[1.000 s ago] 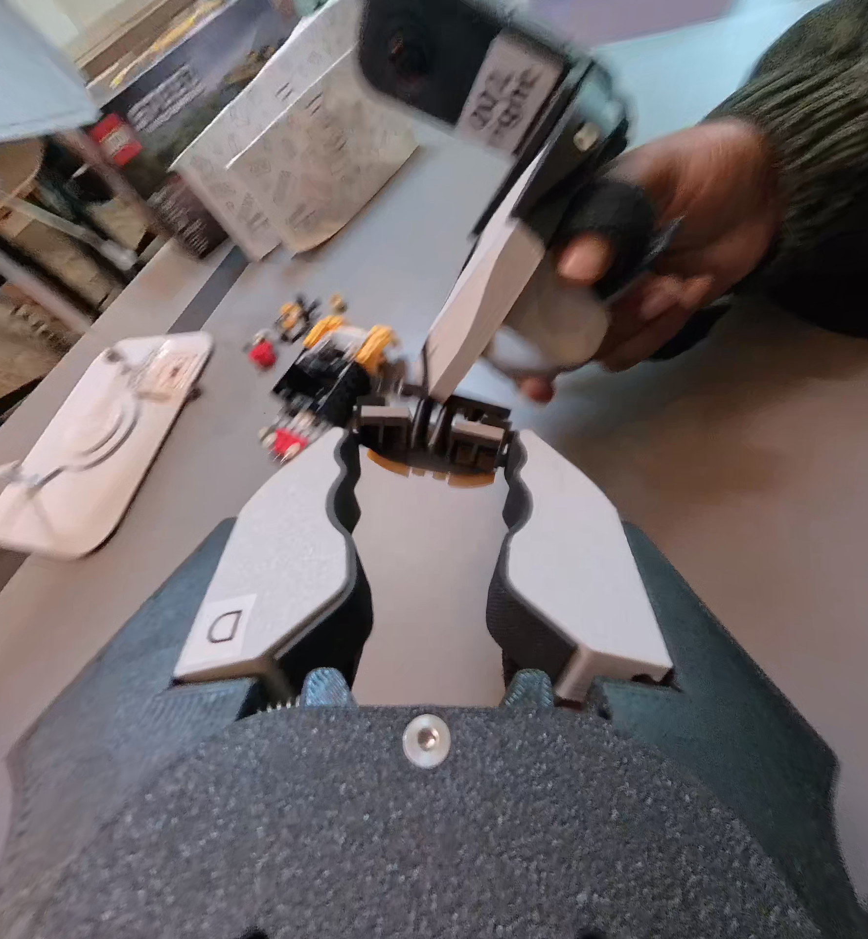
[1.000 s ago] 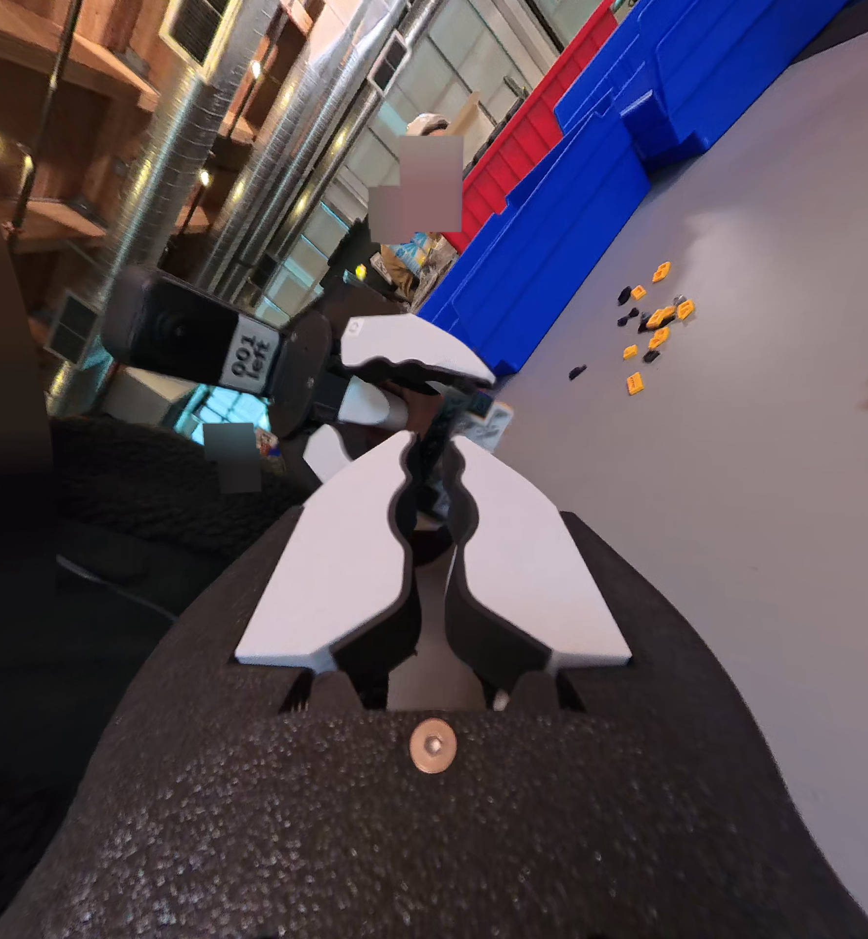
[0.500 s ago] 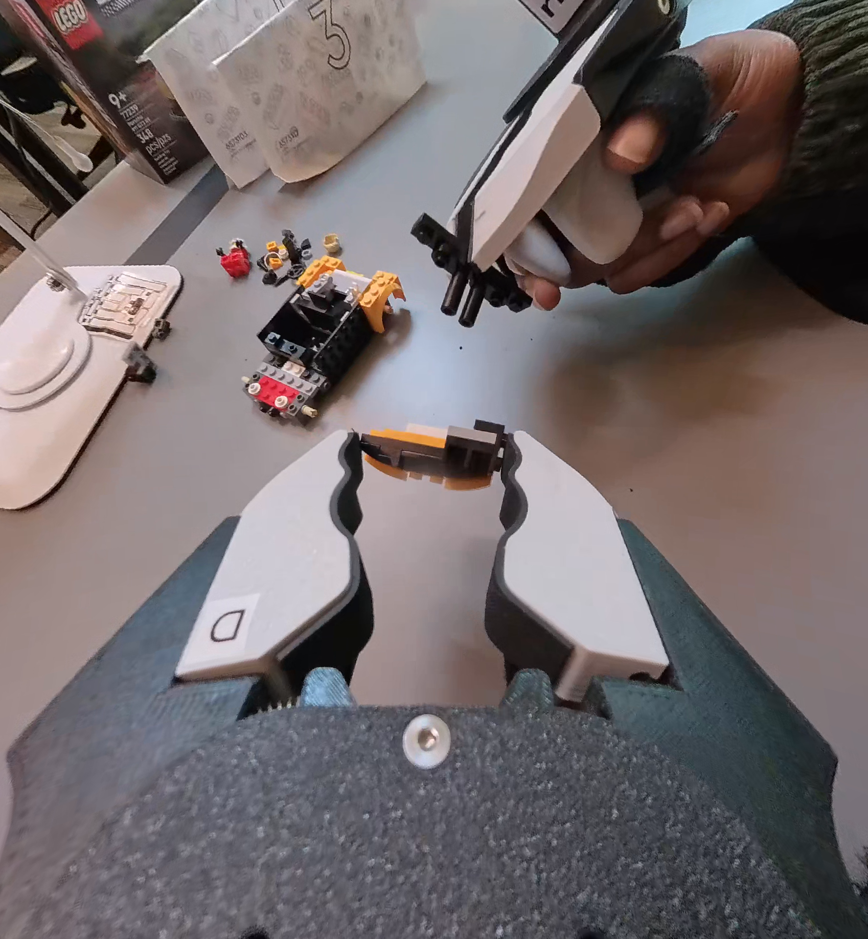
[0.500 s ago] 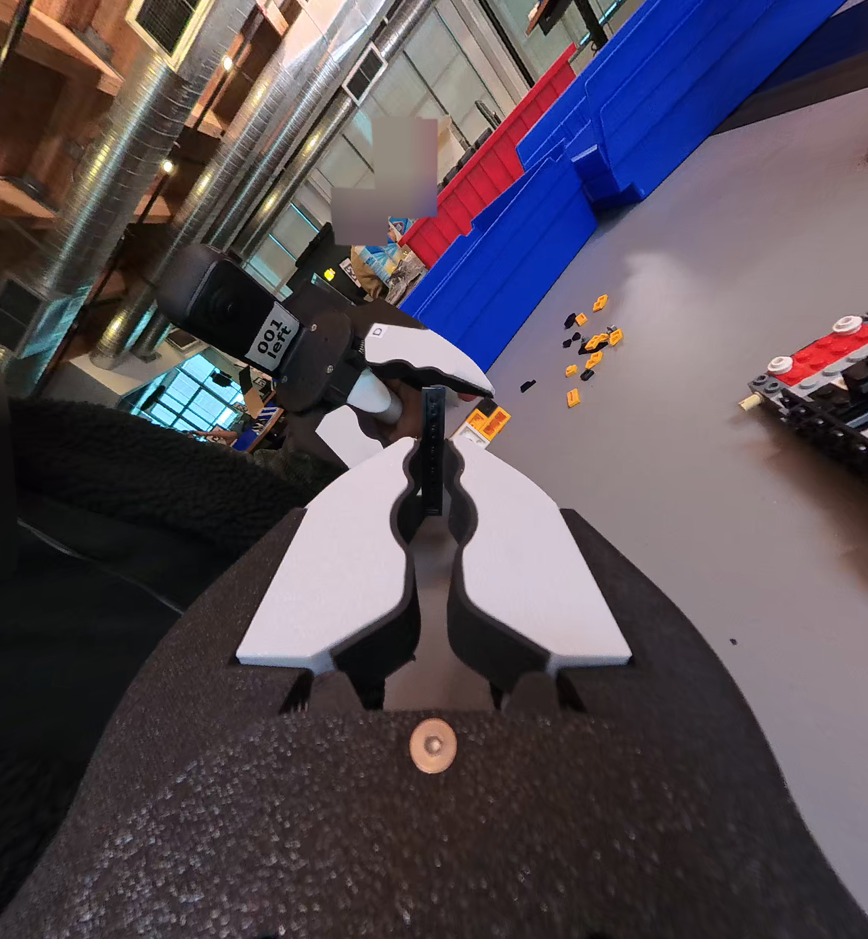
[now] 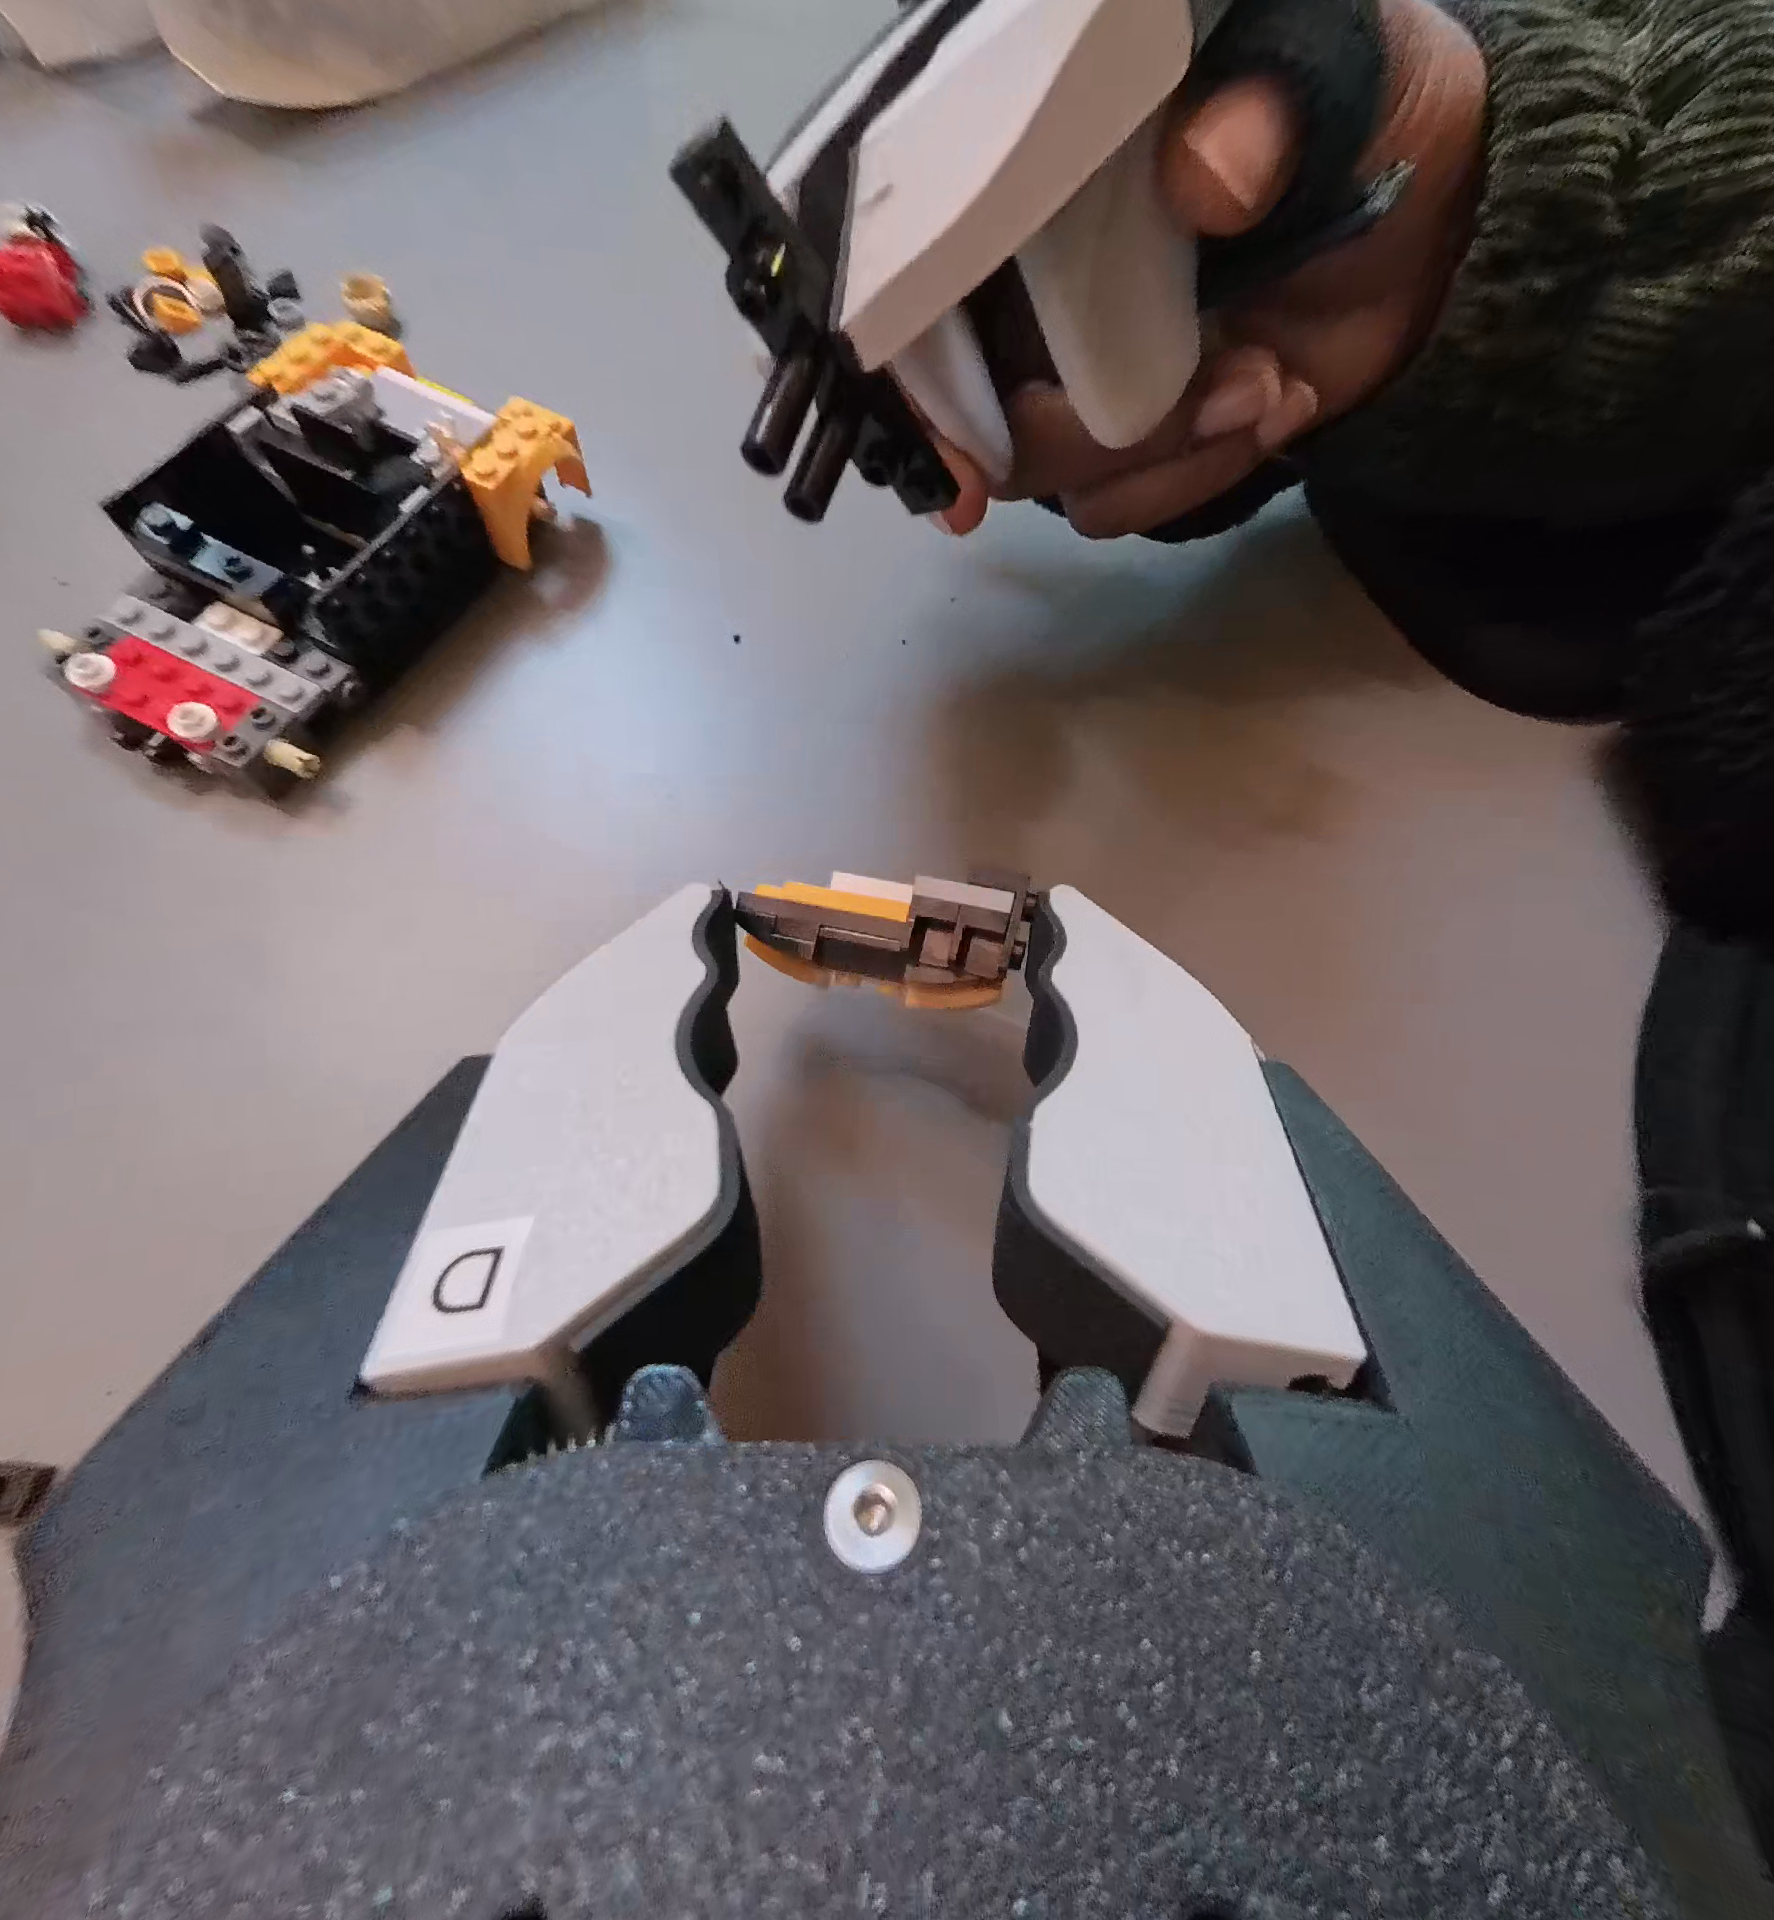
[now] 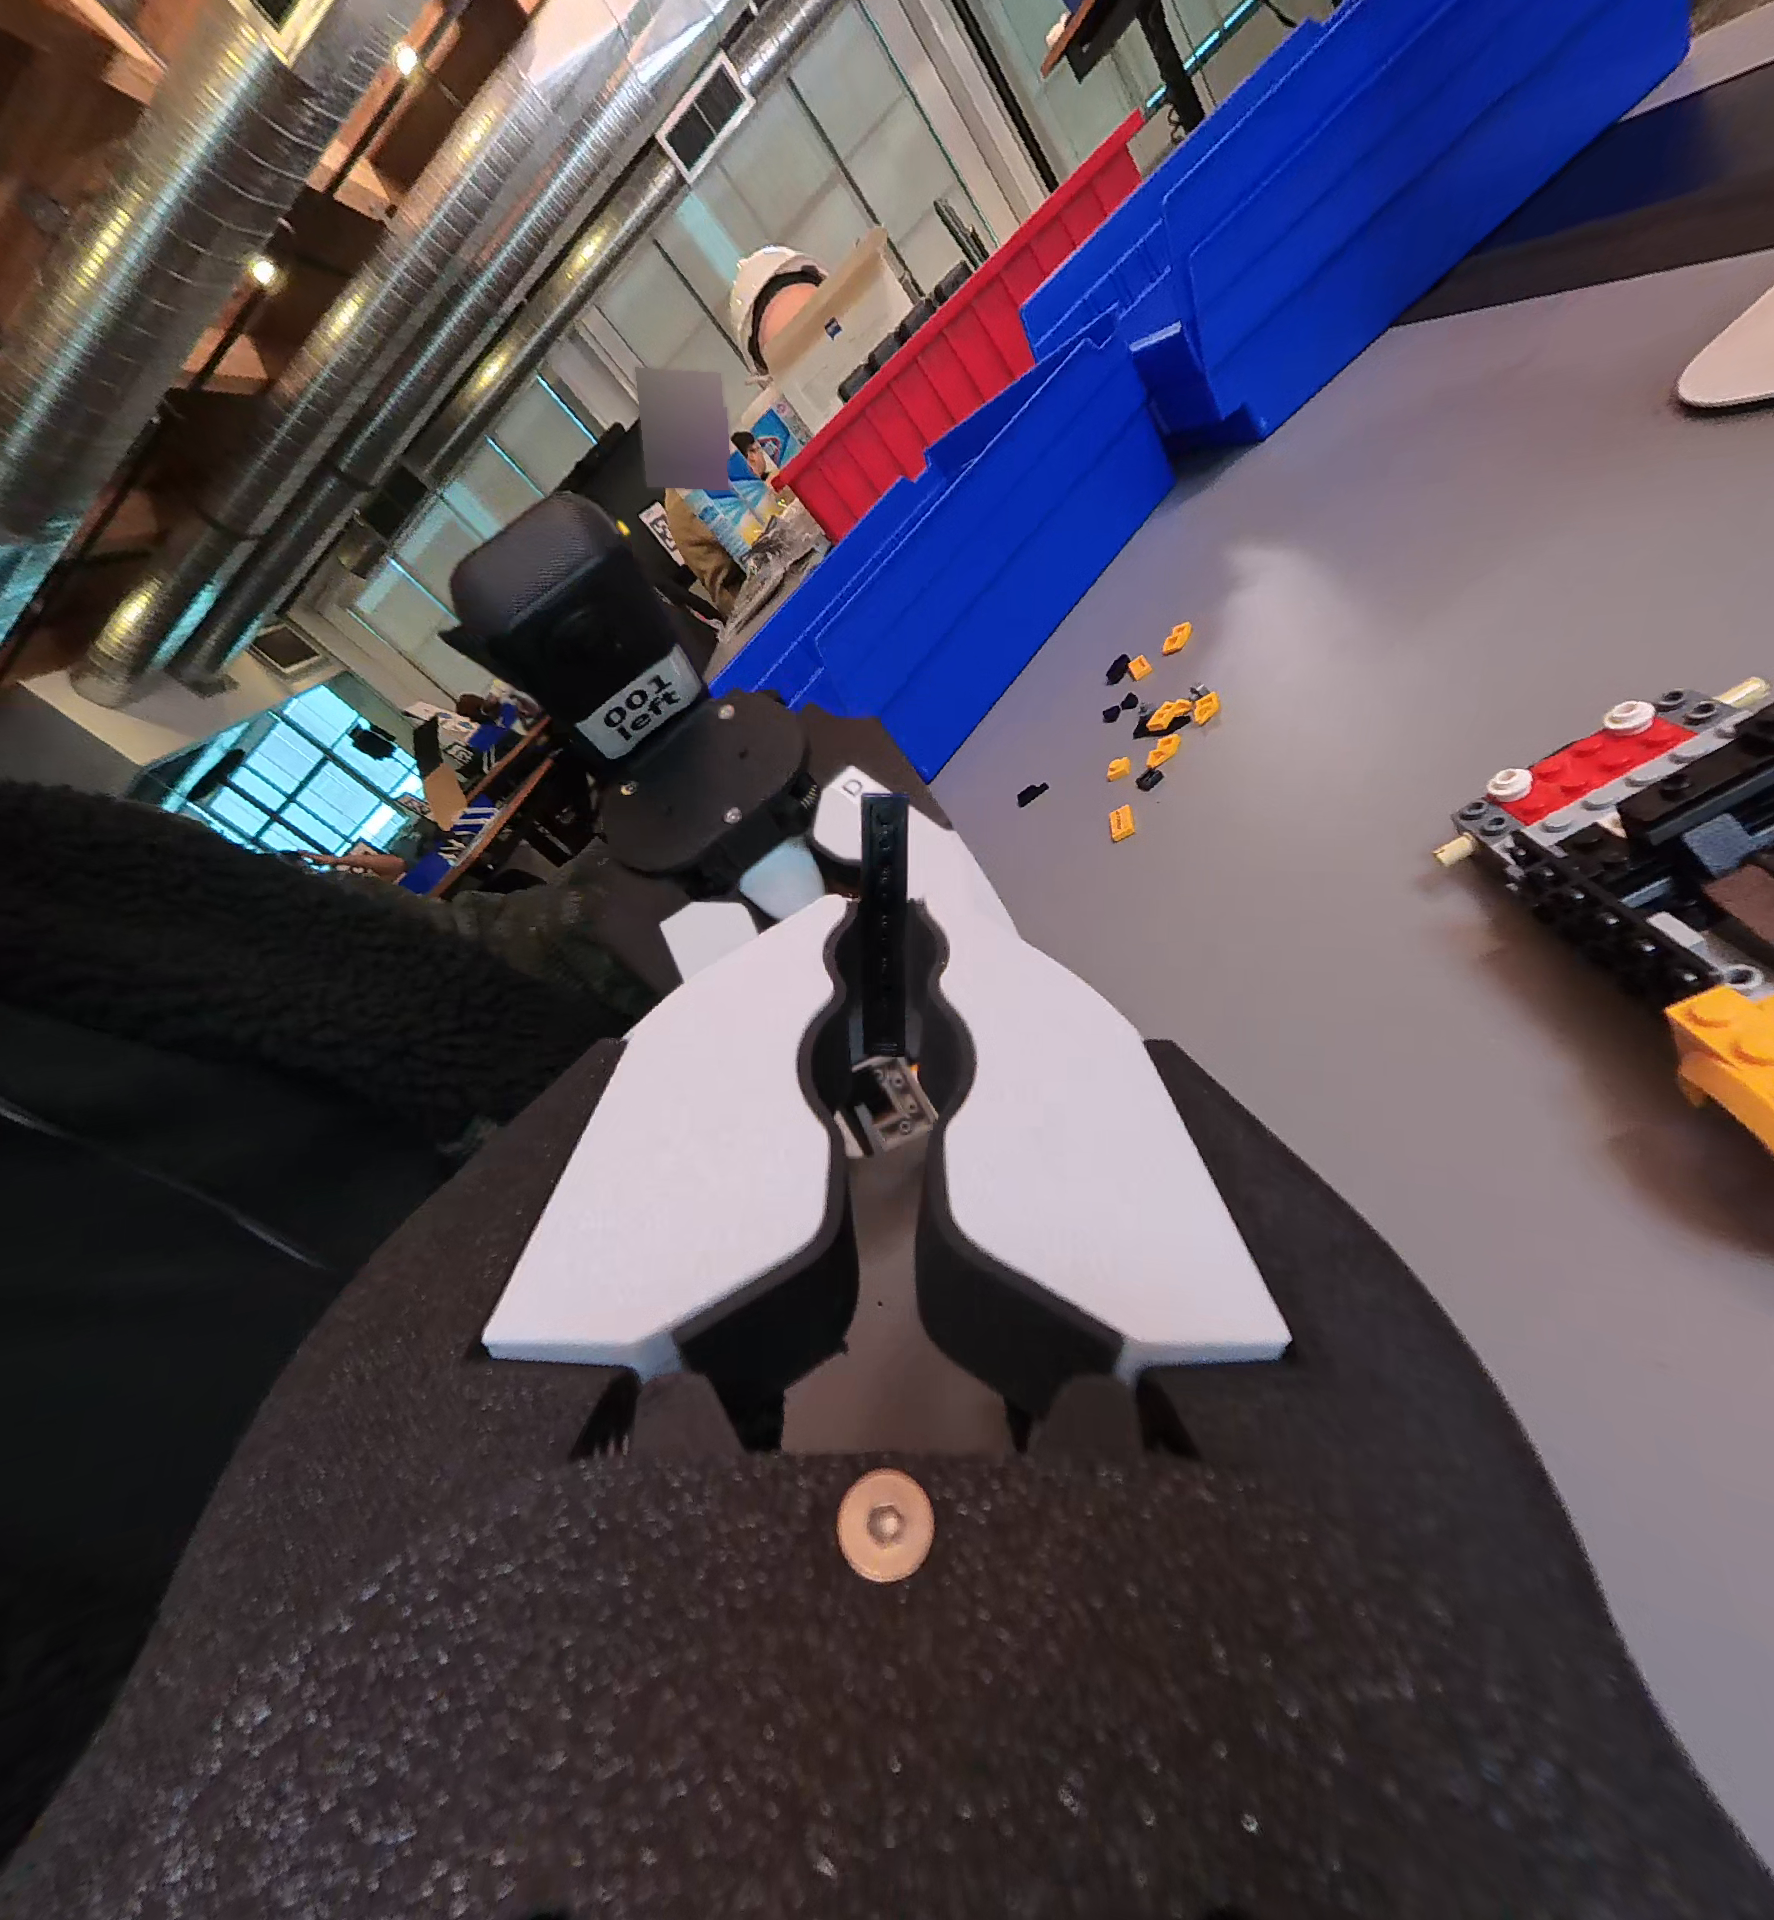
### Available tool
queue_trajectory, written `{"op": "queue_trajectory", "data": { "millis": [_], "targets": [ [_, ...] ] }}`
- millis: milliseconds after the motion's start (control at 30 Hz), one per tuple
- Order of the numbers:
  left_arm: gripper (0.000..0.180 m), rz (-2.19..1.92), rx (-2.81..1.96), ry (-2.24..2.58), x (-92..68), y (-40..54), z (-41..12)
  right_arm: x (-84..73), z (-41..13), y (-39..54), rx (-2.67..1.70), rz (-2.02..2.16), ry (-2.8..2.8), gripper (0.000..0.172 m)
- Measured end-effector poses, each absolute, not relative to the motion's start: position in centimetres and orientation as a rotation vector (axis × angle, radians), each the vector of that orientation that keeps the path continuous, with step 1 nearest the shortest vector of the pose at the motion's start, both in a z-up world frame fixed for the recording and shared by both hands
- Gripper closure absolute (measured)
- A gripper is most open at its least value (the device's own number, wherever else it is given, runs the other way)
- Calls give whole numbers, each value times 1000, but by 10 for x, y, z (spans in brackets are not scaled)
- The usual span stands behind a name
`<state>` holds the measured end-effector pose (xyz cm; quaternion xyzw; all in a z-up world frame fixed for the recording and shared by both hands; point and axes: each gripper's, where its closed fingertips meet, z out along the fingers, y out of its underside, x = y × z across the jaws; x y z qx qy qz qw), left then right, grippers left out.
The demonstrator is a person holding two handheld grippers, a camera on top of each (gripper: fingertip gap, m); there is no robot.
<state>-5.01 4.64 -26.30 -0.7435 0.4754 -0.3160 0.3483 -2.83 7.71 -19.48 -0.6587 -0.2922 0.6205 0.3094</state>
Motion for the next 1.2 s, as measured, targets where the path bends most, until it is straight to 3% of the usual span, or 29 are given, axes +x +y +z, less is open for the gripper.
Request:
{"op": "queue_trajectory", "data": {
  "millis": [133, 300, 567, 867, 1200],
  "targets": [
    [127, -856, -1942, 1236, -49, 44, -267, -27, -194, 78, -1734, 1634, -770, 164],
    [111, -998, -1860, 1139, -47, 46, -246, -25, -192, 78, -1720, 1643, -766, 164],
    [138, -1321, -1723, 896, -47, 50, -200, -38, -193, 56, -1685, 1712, -887, 164],
    [175, -1439, -1730, 973, -39, 34, -201, -49, -193, 39, -1653, 1730, -985, 164],
    [175, -1542, -1719, 828, -71, 46, -184, -18, -176, 65, -1620, 1705, -870, 164]
  ]
}}
